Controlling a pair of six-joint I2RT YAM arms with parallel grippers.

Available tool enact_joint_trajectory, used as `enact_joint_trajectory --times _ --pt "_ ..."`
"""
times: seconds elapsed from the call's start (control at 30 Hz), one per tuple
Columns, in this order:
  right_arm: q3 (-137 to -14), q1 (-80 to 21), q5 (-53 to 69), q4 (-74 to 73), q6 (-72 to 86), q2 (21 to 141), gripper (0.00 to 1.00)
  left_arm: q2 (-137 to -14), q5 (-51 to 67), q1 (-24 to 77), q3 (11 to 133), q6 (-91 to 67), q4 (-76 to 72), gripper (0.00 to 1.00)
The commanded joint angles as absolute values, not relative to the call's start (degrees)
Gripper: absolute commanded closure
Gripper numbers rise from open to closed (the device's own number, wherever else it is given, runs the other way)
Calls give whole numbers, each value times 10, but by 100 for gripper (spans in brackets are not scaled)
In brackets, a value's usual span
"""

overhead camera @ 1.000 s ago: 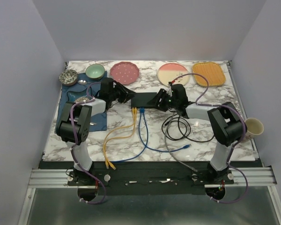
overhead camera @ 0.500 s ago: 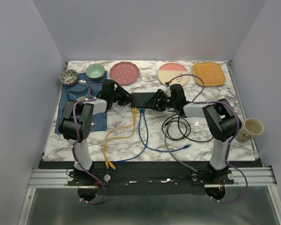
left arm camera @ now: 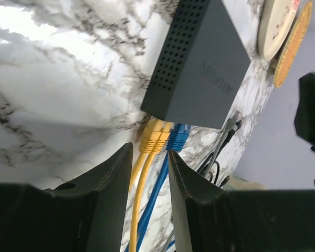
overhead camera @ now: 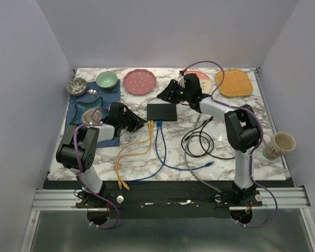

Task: Pull the plug from the switch port

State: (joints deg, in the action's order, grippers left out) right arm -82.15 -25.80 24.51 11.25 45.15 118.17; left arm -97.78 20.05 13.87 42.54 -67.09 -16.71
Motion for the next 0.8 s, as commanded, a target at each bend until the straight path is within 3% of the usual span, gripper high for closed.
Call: enact_joint_trajectory --times 0.0,0.07,0.33,0.77 --pt "-846 -249 214 21 423 1210 50 -977 206 135 404 -690 -208 58" --pt "-828 -248 228 35 426 1196 50 -972 197 134 401 -692 -214 58" --pt "-547 -252 295 281 539 1102 49 -981 178 133 508 -664 -167 58" --pt "-583 -272 329 285 585 1171 50 -1101 251 147 598 -679 -166 58"
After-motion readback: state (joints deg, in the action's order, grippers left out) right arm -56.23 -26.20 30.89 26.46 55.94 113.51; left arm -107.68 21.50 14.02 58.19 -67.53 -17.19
